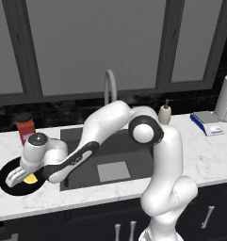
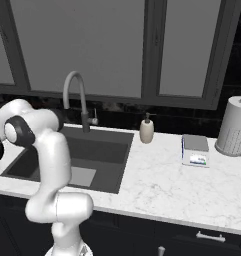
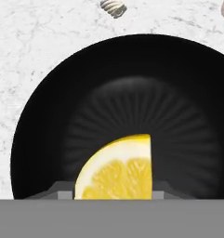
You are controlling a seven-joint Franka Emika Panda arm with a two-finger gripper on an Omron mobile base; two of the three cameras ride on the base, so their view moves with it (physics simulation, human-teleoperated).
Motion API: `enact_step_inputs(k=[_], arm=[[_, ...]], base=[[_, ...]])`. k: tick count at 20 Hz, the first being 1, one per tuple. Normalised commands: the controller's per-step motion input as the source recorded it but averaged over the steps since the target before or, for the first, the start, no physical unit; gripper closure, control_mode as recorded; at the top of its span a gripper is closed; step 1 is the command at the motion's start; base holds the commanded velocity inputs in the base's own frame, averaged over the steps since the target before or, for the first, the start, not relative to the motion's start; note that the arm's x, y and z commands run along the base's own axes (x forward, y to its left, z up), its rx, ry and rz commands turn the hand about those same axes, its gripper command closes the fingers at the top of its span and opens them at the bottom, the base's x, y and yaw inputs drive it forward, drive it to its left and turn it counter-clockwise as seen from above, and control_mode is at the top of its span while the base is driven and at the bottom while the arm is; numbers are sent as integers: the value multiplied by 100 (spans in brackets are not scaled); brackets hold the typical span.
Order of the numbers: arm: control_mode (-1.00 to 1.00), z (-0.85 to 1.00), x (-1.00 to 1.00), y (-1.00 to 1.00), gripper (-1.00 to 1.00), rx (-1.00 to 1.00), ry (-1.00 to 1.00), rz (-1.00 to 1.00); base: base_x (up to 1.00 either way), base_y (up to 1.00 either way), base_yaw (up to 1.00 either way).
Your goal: Pick the lemon wedge from the sink and place it in the bowl. Then pick the bowl and place it in the microwave. Then close the microwave door and press the start button.
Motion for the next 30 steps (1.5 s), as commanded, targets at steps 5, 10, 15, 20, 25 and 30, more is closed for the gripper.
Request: enact_step_inputs(k=[5, 10, 15, 20, 25, 30], arm=[[-100, 41, 0, 36, 100, 0, 20, 0], [-100, -20, -14, 8, 100, -5, 4, 0], [-100, -36, -16, -2, 100, -12, -2, 0], [-100, 1, 17, 0, 100, -11, 0, 0], [-100, 4, 34, 0, 100, -4, 1, -1], [-100, 0, 13, 0, -100, -3, 1, -1]], base=[[0, 0, 0], [0, 0, 0], [0, 0, 0], [0, 0, 0], [0, 0, 0], [0, 0, 0]])
